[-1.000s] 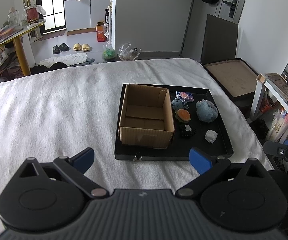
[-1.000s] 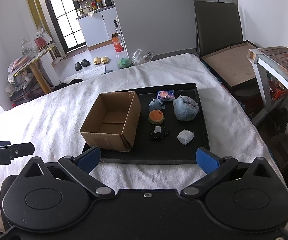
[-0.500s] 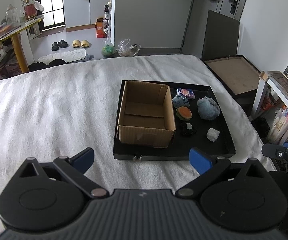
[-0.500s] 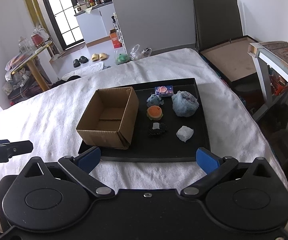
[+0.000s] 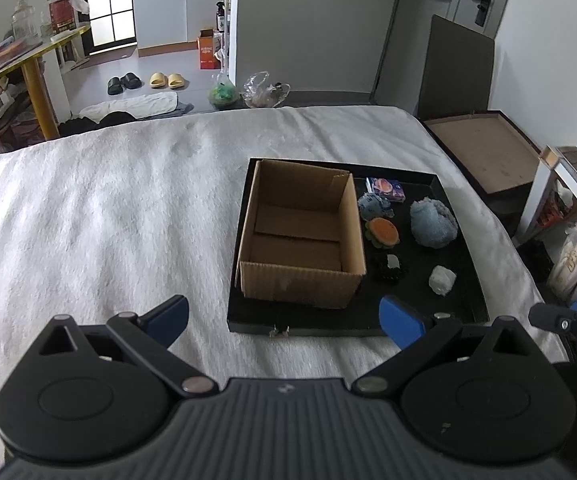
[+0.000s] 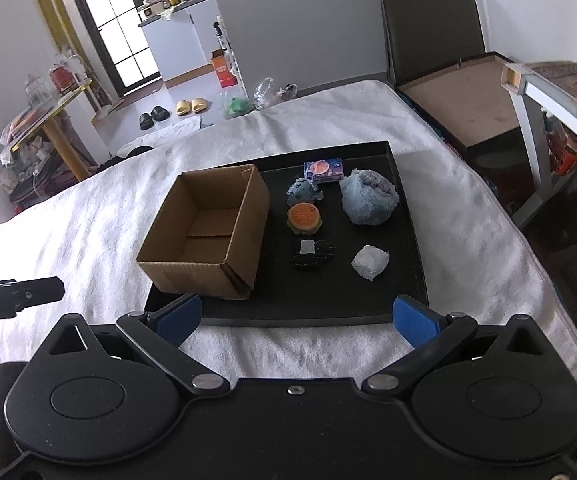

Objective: Organize soft objects
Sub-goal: 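Grasp the white crumpled plastic ball with the right tool while the left tool grips the box wall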

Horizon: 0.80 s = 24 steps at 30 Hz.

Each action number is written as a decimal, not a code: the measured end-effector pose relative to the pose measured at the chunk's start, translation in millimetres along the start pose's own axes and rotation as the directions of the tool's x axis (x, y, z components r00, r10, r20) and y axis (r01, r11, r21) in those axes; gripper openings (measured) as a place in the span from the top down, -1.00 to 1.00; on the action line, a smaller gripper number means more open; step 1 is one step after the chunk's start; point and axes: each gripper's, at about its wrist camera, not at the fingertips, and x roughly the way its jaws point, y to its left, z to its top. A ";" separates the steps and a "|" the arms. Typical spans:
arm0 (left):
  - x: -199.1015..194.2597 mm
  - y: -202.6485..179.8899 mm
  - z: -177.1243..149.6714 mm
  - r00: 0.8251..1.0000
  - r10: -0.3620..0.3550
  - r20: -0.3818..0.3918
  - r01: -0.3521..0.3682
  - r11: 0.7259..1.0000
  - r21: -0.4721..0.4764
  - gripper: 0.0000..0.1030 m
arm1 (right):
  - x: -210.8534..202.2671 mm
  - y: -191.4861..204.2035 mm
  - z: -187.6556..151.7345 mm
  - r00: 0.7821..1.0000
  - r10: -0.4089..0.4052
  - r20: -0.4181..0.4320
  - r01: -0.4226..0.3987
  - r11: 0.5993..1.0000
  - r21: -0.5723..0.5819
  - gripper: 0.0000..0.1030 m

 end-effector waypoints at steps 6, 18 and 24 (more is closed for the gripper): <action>22.0 4.4 10.0 1.000 0.015 0.001 -0.015 1.000 -0.025 -0.96 | 21.1 -11.1 2.0 1.000 -0.007 -0.006 0.007 1.000 0.026 -1.00; 72.0 9.8 27.5 0.999 0.033 -0.022 -0.035 0.998 -0.061 -0.95 | 66.8 -37.3 10.2 0.999 -0.015 -0.031 0.017 0.996 0.089 -1.00; 98.0 10.7 37.9 0.999 0.050 -0.018 -0.051 0.996 -0.079 -0.91 | 89.1 -51.8 15.0 1.000 -0.014 -0.024 0.017 0.992 0.126 -0.99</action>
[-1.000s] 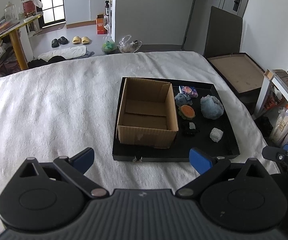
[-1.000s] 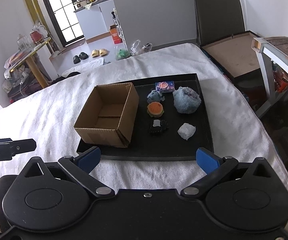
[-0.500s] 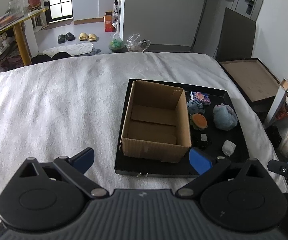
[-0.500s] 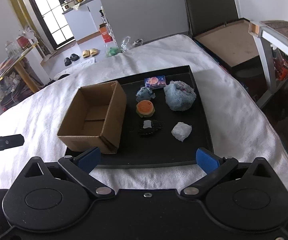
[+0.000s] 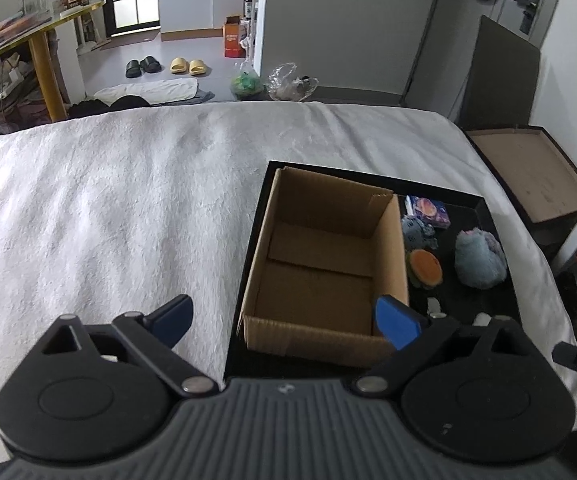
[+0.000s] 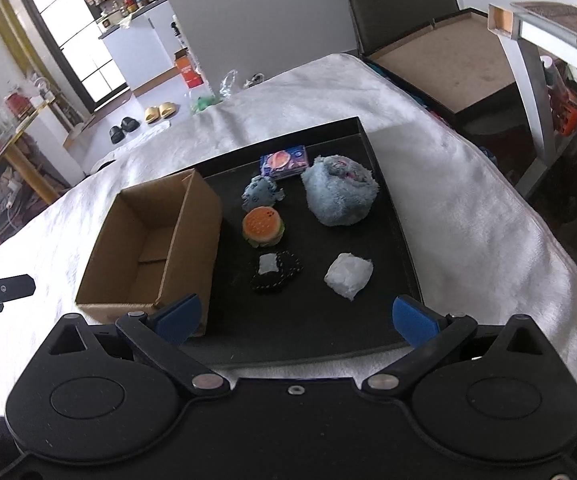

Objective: Organize soft objects
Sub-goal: 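Grasp the white crumpled plastic ball with the right tool while the left tool grips the box wall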

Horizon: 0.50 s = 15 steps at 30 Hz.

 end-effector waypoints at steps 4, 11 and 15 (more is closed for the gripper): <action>19.3 2.2 7.7 1.000 0.018 -0.003 -0.018 1.000 -0.025 -0.88 | 15.4 -10.6 4.5 1.000 -0.008 0.006 0.007 1.000 0.027 -0.97; 52.9 12.4 13.8 0.998 0.053 -0.033 -0.056 0.995 -0.078 -0.68 | 47.8 -25.9 11.9 1.000 -0.002 -0.021 0.004 0.998 0.065 -0.86; 69.1 14.8 18.0 0.996 0.073 -0.046 -0.077 0.993 -0.088 -0.59 | 67.1 -30.4 14.7 0.999 -0.013 -0.041 0.016 0.997 0.075 -0.82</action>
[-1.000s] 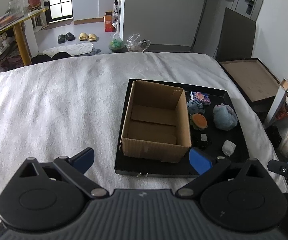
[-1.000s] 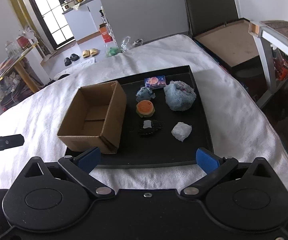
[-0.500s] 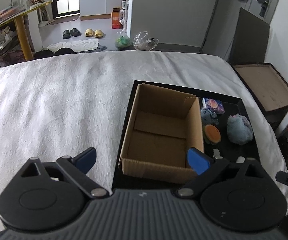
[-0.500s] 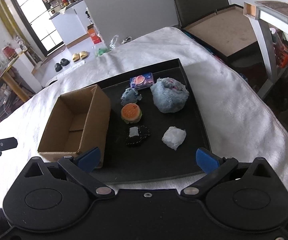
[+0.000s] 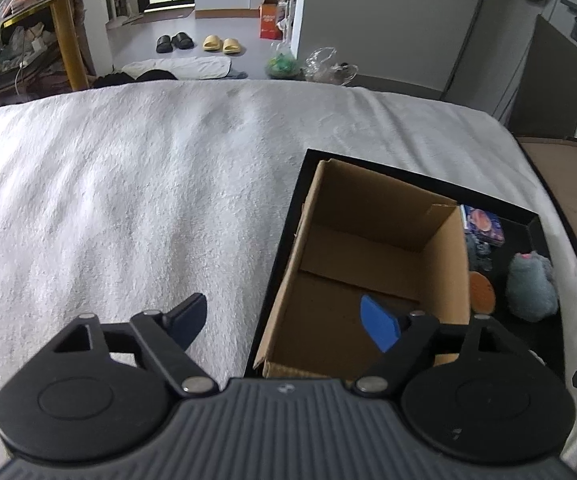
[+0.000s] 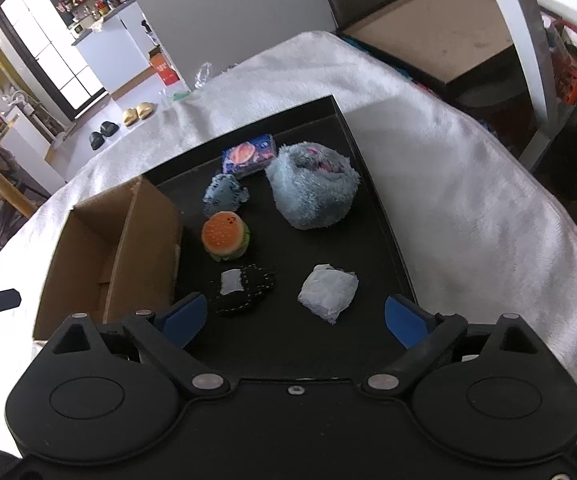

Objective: Organize soft objects
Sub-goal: 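Grasp the white crumpled plastic ball with the right tool while the left tool grips the box wall, then carry the white ball into the cardboard box and open the right tool while the left holds the box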

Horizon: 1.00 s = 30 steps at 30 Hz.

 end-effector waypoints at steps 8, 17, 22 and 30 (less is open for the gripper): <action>32.2 0.7 3.2 0.999 0.020 -0.041 -0.020 1.000 -0.014 -0.32 | 38.8 -8.4 4.0 0.998 -0.022 -0.057 0.023 1.000 0.017 -0.73; 57.3 5.5 4.3 0.997 0.026 -0.072 -0.029 0.998 -0.047 -0.01 | 74.4 -11.2 5.9 0.993 -0.051 -0.111 0.055 0.998 0.032 -0.68; 67.7 8.6 3.5 0.996 0.019 -0.092 -0.025 0.998 -0.064 0.25 | 88.5 -11.7 4.6 0.989 -0.073 -0.130 0.078 0.997 0.030 -0.68; 72.1 15.2 2.6 0.996 -0.034 -0.088 0.024 0.994 -0.109 0.75 | 98.3 -10.5 2.3 0.984 -0.075 -0.163 0.080 0.997 0.022 0.07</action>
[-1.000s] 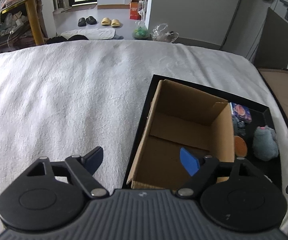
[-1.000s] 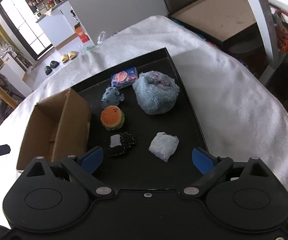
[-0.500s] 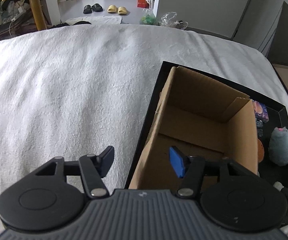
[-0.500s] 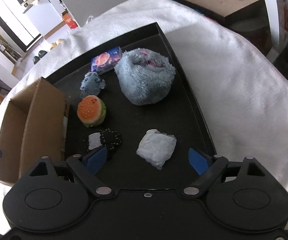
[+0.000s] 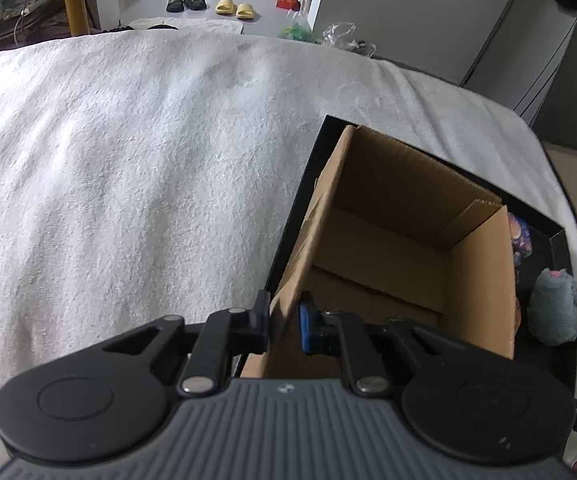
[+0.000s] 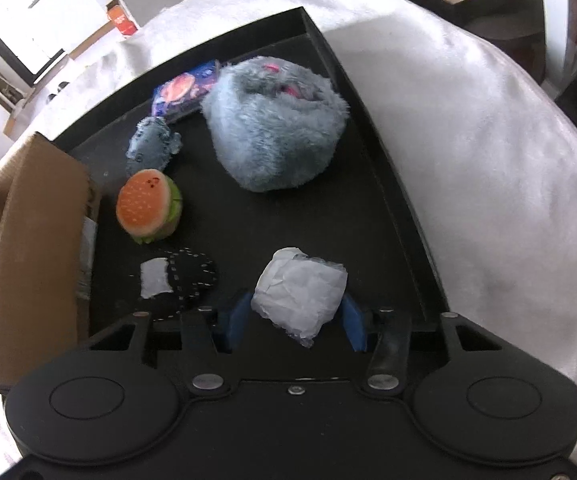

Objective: Organize soft objects
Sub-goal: 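Carry the white ball into the cardboard box and open the right tool while the left holds the box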

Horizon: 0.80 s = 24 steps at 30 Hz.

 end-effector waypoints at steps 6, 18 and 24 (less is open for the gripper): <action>-1.7 1.9 -4.0 0.998 -0.037 0.041 0.039 0.999 -0.036 0.74 | -12.0 10.0 0.3 1.000 0.007 0.018 -0.006 0.999 -0.035 0.08; -3.9 11.0 -7.9 0.995 -0.082 0.053 0.086 0.993 -0.080 0.73 | -60.2 57.9 15.2 0.994 0.042 0.102 -0.028 0.990 -0.137 0.08; -2.3 17.1 -10.3 0.993 -0.111 0.050 0.115 0.989 -0.092 0.73 | -72.4 97.5 22.1 0.986 0.089 0.143 -0.061 0.980 -0.191 0.08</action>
